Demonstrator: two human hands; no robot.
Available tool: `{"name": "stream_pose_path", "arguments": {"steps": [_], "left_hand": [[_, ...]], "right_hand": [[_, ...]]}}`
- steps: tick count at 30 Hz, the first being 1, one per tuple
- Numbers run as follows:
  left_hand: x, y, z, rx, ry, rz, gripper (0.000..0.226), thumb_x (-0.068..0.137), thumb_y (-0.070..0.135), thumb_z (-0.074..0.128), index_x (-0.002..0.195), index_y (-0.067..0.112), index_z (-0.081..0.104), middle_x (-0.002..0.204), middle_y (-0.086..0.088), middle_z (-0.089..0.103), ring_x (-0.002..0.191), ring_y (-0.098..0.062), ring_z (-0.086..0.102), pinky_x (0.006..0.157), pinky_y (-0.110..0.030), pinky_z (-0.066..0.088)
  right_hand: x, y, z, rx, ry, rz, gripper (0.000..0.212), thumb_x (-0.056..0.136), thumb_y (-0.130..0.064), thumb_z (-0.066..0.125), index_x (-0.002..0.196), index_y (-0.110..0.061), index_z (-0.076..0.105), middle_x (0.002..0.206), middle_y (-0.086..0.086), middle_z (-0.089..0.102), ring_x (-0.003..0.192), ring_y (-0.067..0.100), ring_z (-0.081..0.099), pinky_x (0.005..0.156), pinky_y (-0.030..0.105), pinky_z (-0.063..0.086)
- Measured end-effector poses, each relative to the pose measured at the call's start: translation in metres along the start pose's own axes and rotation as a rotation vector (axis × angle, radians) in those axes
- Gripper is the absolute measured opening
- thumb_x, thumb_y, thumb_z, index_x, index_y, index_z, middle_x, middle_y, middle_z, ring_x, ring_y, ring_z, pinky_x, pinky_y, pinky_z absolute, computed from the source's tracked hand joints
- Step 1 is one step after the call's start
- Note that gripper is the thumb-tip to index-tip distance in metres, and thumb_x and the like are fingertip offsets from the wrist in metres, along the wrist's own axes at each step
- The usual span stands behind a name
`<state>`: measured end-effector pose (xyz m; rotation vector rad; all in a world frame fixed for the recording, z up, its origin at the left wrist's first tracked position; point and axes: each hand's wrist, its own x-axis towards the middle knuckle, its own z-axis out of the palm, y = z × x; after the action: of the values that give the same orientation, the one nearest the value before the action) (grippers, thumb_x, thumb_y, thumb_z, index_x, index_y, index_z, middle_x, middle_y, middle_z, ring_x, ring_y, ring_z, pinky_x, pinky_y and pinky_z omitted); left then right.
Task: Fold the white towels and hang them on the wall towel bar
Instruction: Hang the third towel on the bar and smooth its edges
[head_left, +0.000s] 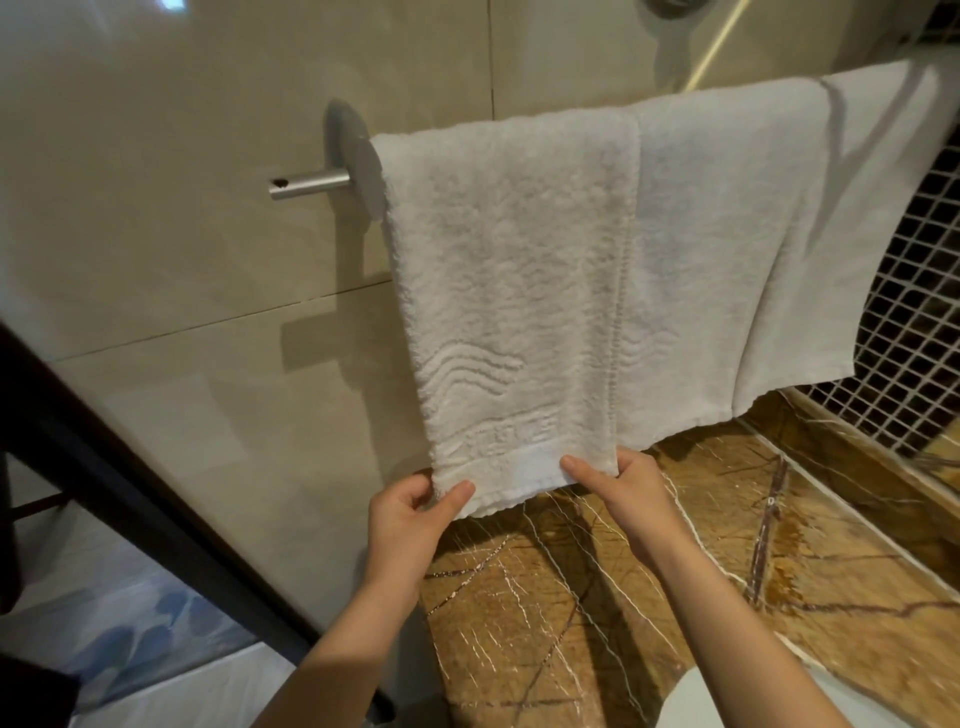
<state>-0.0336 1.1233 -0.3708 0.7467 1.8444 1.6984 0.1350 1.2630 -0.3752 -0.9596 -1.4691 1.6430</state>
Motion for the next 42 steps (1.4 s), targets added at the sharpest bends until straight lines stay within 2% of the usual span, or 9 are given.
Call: {"name": "stream_pose_path", "arguments": {"steps": [3,7,14,19,24,27,32,37,42], "left_hand": [[-0.001,0.001,0.001,-0.021,0.001,0.0,0.054,0.062,0.029,0.084,0.081,-0.015,0.059,0.072,-0.017,0.059,0.068,-0.023,0.052,0.065,-0.036,0.043],[-0.007,0.006,0.004,-0.044,-0.007,-0.017,0.018,0.068,0.009,0.082,0.082,0.005,0.073,0.083,-0.013,0.074,0.083,-0.031,0.07,0.078,-0.043,0.055],[-0.004,0.013,0.003,-0.102,-0.006,-0.014,0.033,0.068,0.0,0.079,0.1,0.005,0.071,0.091,-0.003,0.075,0.087,-0.016,0.072,0.074,-0.023,0.056],[-0.001,0.012,0.004,-0.087,0.023,-0.006,0.035,0.068,-0.002,0.079,0.101,0.003,0.07,0.092,-0.007,0.075,0.085,-0.015,0.071,0.074,-0.022,0.056],[-0.004,0.011,0.009,-0.114,0.02,0.011,0.019,0.076,-0.005,0.072,0.094,0.001,0.071,0.085,-0.008,0.075,0.077,-0.014,0.072,0.063,-0.017,0.053],[-0.005,0.008,0.01,-0.101,0.011,0.025,0.022,0.074,-0.004,0.074,0.096,0.001,0.071,0.088,-0.008,0.075,0.083,-0.021,0.072,0.071,-0.024,0.056],[-0.007,0.006,0.012,-0.044,-0.011,0.007,0.027,0.068,-0.005,0.078,0.089,0.011,0.073,0.086,-0.004,0.075,0.086,-0.022,0.071,0.082,-0.034,0.054],[-0.015,0.002,0.009,0.039,0.007,0.039,0.022,0.071,0.0,0.078,0.078,0.021,0.074,0.078,-0.001,0.075,0.078,-0.019,0.072,0.072,-0.029,0.056],[-0.013,0.004,0.006,0.074,0.01,0.044,0.021,0.073,0.002,0.077,0.076,0.022,0.073,0.076,0.0,0.075,0.076,-0.018,0.072,0.07,-0.026,0.056]], "right_hand": [[0.001,0.001,0.001,-0.026,0.004,-0.015,0.012,0.08,-0.01,0.074,0.084,-0.02,0.071,0.085,-0.008,0.074,0.078,0.003,0.07,0.063,0.013,0.052],[0.0,0.007,0.001,-0.047,0.019,-0.042,0.019,0.081,-0.008,0.072,0.094,-0.022,0.07,0.085,-0.012,0.073,0.079,0.001,0.07,0.063,0.012,0.051],[0.004,0.019,0.002,-0.087,0.059,-0.045,0.029,0.083,-0.011,0.072,0.109,-0.019,0.064,0.097,-0.006,0.071,0.085,0.003,0.069,0.067,0.014,0.052],[0.004,0.027,0.006,-0.079,0.133,-0.007,0.01,0.084,-0.014,0.071,0.093,-0.012,0.068,0.085,-0.001,0.07,0.081,0.015,0.066,0.064,0.017,0.049],[-0.012,0.042,0.031,0.112,0.135,0.181,0.032,0.076,-0.025,0.073,0.102,-0.007,0.065,0.098,0.005,0.071,0.089,0.019,0.066,0.076,0.027,0.052],[-0.031,0.05,0.053,0.351,0.046,0.302,0.024,0.077,-0.018,0.07,0.098,-0.006,0.067,0.095,0.006,0.072,0.088,0.018,0.067,0.076,0.025,0.053],[-0.049,0.051,0.084,0.724,-0.031,0.413,0.03,0.071,-0.021,0.071,0.096,-0.004,0.066,0.083,0.006,0.069,0.081,0.02,0.063,0.084,0.036,0.054],[-0.06,0.046,0.103,0.746,0.029,0.39,0.026,0.07,-0.018,0.071,0.089,-0.002,0.065,0.086,0.008,0.072,0.086,0.019,0.066,0.094,0.036,0.049],[-0.062,0.046,0.106,0.765,0.051,0.392,0.021,0.076,-0.011,0.068,0.093,0.001,0.067,0.088,0.01,0.072,0.082,0.015,0.068,0.084,0.027,0.053]]}}
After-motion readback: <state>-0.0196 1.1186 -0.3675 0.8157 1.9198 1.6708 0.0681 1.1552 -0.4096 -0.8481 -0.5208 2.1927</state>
